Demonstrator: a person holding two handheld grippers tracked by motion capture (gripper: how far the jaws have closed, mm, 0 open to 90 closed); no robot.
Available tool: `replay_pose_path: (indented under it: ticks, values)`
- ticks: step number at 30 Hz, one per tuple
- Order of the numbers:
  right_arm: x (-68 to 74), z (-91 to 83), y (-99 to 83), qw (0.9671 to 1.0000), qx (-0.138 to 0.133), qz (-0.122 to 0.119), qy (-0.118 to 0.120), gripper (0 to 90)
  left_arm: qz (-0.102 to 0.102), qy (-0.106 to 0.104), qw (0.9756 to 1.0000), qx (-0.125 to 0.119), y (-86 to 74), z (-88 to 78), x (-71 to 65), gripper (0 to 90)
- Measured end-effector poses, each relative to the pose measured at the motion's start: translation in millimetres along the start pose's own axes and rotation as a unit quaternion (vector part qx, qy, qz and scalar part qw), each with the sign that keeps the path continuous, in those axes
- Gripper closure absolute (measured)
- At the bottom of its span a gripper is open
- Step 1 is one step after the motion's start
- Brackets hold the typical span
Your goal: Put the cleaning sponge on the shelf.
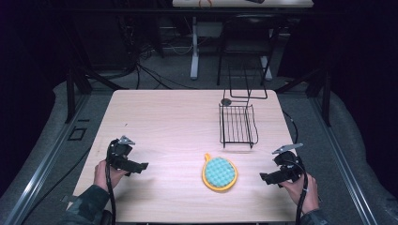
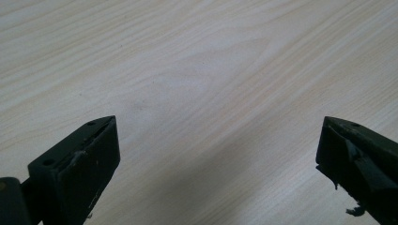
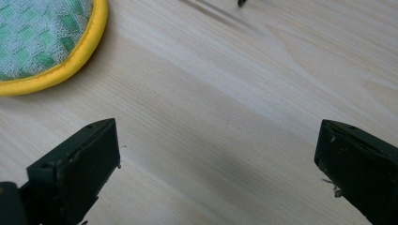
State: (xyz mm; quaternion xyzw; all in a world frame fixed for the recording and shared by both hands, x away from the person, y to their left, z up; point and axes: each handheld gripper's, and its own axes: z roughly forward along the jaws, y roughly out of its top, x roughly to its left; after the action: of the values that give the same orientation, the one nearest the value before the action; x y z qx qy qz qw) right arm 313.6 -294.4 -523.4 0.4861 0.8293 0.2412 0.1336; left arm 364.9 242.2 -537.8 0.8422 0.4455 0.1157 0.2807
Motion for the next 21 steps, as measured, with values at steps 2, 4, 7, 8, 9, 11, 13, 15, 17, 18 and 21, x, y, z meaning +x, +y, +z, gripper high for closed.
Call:
replay_pose_path:
  ticks: [2, 4, 7, 8, 9, 11, 13, 15, 17, 18, 21]
  values:
    - [0.8, -0.2, 0.3, 1.0000, -0.002, -0.001, 0.002, 0.3, 0.000, -0.001, 1.0000, 0.000, -0.1, 0.0, 0.1, 0.0]
    - [2.1, -1.0, 0.9, 1.0000, 0.000, -0.003, 0.002, 0.6, 0.000, 0.000, 1.0000, -0.002, 0.0, 0.0, 0.2, 0.0]
    - [3.8, -0.8, 1.3, 1.0000, -0.004, -0.004, 0.005, 0.7, -0.001, 0.000, 1.0000, -0.001, 0.0, -0.2, 0.0, 0.0]
    - [4.0, -0.7, 1.5, 0.9999, -0.004, -0.008, 0.004, 0.7, -0.001, -0.001, 1.0000, -0.001, 0.0, -0.2, 0.2, 0.0]
    - [5.6, -1.3, 2.3, 0.9999, -0.002, -0.008, 0.007, 0.7, 0.001, 0.000, 1.0000, -0.001, -0.1, 0.0, 0.4, 0.0]
    - [7.6, -1.4, 3.2, 0.9999, -0.003, -0.009, 0.011, 0.7, 0.000, 0.000, 1.0000, 0.001, -0.3, 0.0, 0.2, 0.1]
    - [9.8, -1.8, 4.0, 0.9999, -0.003, -0.011, 0.011, 0.7, 0.002, 0.000, 1.0000, -0.001, -0.3, -0.2, 0.3, 0.0]
    - [10.9, -1.8, 4.4, 0.9998, -0.006, -0.013, 0.015, 0.7, 0.002, -0.001, 1.0000, 0.001, -0.2, -0.4, 0.4, 0.0]
    - [12.9, -2.1, 5.3, 0.9997, -0.007, -0.018, 0.017, 0.7, 0.001, 0.000, 1.0000, 0.001, -0.2, -0.2, -0.1, 0.1]
    - [14.2, -2.3, 5.7, 0.9997, -0.007, -0.019, 0.017, 0.6, 0.002, 0.000, 1.0000, 0.001, -0.1, -0.2, -0.2, 0.1]
    - [19.5, -0.7, 8.3, 0.9994, -0.007, -0.024, 0.025, 0.4, 0.001, -0.001, 1.0000, 0.001, 0.2, 0.4, 0.0, 0.1]
